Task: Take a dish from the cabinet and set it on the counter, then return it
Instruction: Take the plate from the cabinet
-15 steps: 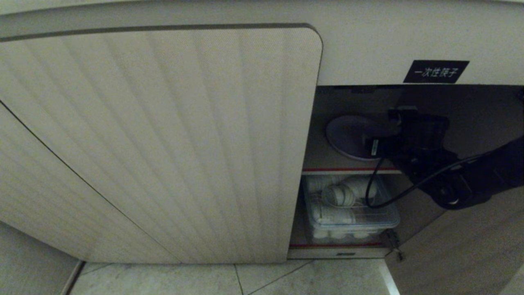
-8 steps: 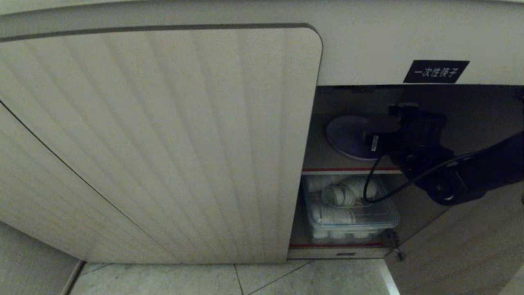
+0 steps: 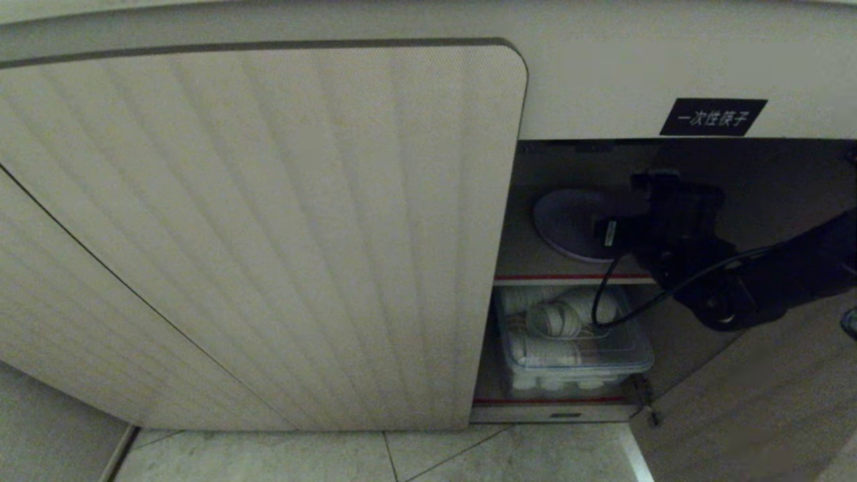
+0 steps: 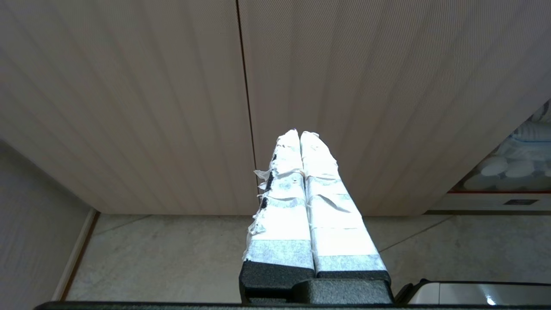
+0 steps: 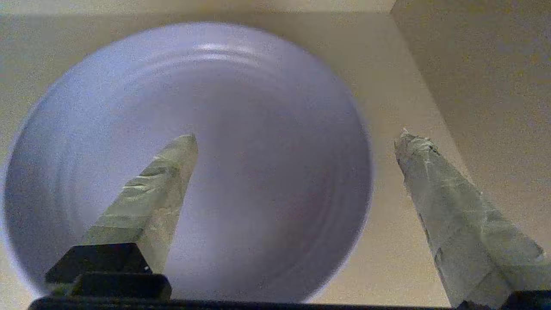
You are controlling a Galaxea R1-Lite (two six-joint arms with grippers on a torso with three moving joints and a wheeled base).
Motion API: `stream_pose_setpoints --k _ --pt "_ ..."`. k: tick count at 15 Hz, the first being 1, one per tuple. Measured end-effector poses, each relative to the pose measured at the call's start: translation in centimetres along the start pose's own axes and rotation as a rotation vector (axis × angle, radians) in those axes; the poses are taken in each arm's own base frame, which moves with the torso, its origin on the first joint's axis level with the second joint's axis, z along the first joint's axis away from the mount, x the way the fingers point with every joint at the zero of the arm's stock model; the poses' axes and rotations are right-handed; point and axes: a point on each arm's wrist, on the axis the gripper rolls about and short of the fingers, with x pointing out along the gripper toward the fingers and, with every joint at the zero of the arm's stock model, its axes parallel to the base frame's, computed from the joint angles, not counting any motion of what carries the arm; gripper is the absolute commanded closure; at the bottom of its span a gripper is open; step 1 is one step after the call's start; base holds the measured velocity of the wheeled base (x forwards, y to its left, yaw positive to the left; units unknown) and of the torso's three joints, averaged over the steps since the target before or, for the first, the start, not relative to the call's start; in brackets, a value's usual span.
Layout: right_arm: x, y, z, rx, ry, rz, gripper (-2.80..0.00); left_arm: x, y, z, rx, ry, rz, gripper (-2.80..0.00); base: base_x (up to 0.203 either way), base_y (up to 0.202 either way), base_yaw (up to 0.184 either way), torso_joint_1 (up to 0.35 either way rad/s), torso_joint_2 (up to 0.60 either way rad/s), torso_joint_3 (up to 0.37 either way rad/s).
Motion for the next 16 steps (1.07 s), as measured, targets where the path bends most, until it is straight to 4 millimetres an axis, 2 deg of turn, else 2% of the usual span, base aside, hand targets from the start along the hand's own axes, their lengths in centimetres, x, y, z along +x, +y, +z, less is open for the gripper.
stream_pose_setpoints --k 7,16 --pt "1.0 -0.5 -0.8 -0.028 0.014 -0.039 -2.8 0.0 0.0 0.0 0.0 0.0 0.0 0.0 0.0 0.0 0.0 0.0 0.0 0.0" --pt "3.0 -1.8 -0.8 -0.05 0.078 -0.083 -2.8 0.0 0.0 0.0 0.0 0.0 0.0 0.0 0.0 0.0 0.0 0.0 0.0 0.0"
